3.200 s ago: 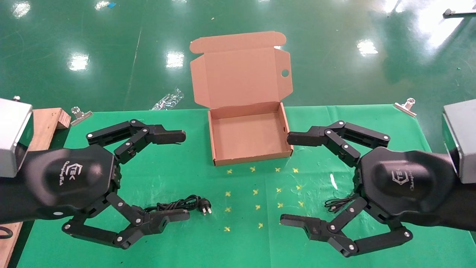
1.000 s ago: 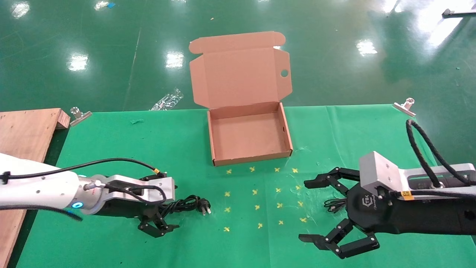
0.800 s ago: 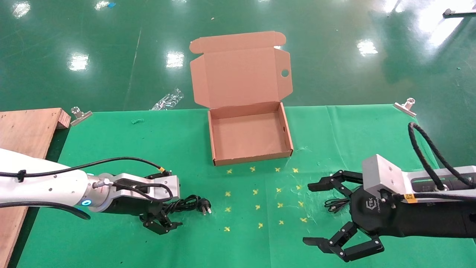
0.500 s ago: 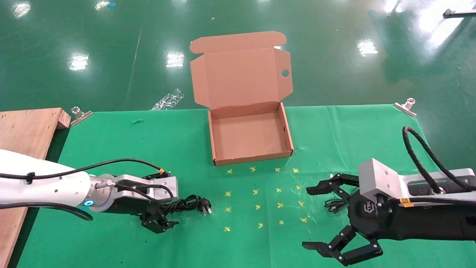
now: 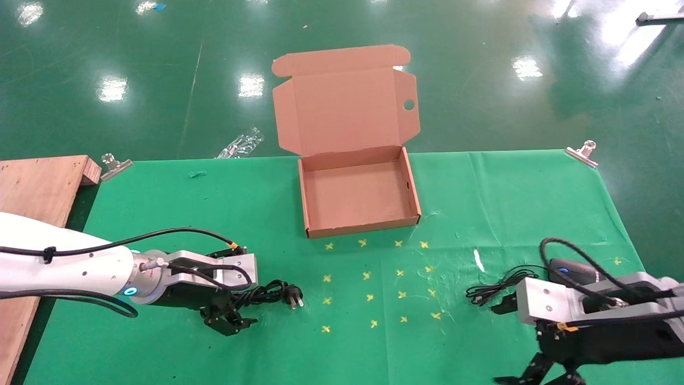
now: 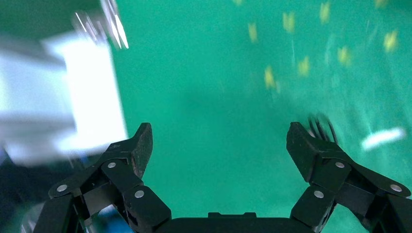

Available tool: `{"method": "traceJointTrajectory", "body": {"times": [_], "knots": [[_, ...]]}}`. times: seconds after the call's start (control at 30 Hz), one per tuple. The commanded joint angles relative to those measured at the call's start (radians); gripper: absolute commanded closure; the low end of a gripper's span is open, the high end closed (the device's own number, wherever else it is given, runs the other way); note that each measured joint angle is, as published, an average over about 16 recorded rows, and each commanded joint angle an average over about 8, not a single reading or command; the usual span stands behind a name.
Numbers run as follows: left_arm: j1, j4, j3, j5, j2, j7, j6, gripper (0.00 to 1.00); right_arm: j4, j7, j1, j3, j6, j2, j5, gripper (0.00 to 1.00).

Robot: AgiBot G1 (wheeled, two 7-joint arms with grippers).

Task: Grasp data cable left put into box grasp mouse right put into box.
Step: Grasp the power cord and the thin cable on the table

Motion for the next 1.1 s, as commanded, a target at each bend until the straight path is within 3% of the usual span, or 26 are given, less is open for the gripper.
{"method": "traceJointTrajectory", "body": {"times": [0.03, 0.27, 0.57, 0.9, 0.93, 1.1], "knots": [[0.000, 0.000, 0.000, 0.000, 0.000, 0.000, 0.000, 0.00, -0.013, -0.020, 0.033, -0.036, -0.006, -0.022, -0.085, 0.00], [0.000, 0.000, 0.000, 0.000, 0.000, 0.000, 0.000, 0.00, -0.275, -0.215, 0.145, -0.102, 0.054, -0.163, -0.239, 0.00], [0.000, 0.000, 0.000, 0.000, 0.000, 0.000, 0.000, 0.00, -0.624, -0.403, 0.240, -0.145, 0.138, -0.309, -0.324, 0.00], [0.000, 0.001, 0.000, 0.000, 0.000, 0.000, 0.000, 0.00, -0.844, -0.532, 0.284, -0.166, 0.222, -0.396, -0.364, 0.03], [0.000, 0.001, 0.000, 0.000, 0.000, 0.000, 0.000, 0.12, -0.854, -0.536, 0.286, -0.166, 0.227, -0.400, -0.365, 0.11], [-0.001, 0.001, 0.000, 0.000, 0.000, 0.000, 0.000, 0.75, -0.872, -0.540, 0.290, -0.166, 0.235, -0.406, -0.365, 0.73]]}}
